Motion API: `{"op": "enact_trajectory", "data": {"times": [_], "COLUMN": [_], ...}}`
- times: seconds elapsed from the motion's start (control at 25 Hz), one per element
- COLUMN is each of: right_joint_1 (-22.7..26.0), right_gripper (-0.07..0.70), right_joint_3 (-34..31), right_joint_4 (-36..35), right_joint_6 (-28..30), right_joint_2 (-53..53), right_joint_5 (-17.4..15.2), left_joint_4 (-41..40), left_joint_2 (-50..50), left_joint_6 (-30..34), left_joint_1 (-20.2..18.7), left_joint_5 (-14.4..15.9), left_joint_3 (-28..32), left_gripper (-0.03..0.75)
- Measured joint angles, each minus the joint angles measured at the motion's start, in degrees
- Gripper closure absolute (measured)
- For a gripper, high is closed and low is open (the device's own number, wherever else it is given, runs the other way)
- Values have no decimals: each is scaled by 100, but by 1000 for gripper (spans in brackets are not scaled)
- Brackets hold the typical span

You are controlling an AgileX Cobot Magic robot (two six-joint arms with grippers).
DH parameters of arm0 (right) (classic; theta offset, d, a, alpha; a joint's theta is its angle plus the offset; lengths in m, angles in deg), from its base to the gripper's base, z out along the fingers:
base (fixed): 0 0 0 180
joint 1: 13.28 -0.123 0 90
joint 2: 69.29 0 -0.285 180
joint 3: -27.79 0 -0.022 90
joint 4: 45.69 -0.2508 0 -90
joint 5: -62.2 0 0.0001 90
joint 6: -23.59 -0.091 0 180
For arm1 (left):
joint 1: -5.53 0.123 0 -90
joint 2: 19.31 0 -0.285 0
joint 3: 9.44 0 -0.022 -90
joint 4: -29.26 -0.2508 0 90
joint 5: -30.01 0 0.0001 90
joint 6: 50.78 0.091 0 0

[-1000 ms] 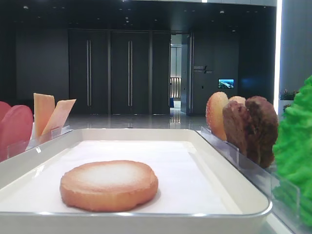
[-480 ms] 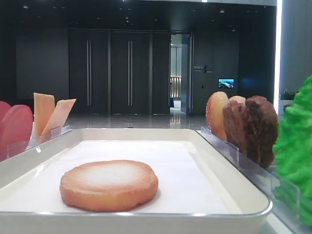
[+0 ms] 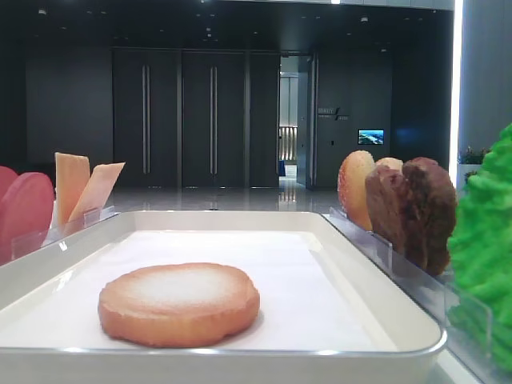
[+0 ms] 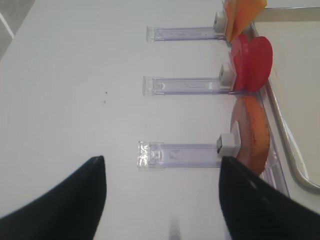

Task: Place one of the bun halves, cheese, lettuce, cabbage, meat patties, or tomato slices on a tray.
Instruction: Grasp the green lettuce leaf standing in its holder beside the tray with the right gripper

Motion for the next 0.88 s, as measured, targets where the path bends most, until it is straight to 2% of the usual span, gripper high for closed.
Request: {"op": "enact_trajectory", "data": {"times": [0.2, 0.64, 0.88], "right_joint_1": [-771, -3028, -3602], "right_gripper": [47, 47, 47], "right_joint_3": [0, 0, 5], "right_joint_4": [-23, 599, 640], "right_joint_6": [-761, -2894, -3336], "right_joint_2": [0, 0, 146], "right_joint_5": [0, 25, 398], "left_joint_4": [0, 0, 0], "left_joint_2": [0, 0, 0], "left_joint_6": [0, 0, 0], "left_joint_1": [0, 0, 0], "left_joint_5": [0, 0, 0], "left_joint_3": [0, 0, 0], "left_gripper": [181, 181, 181]}}
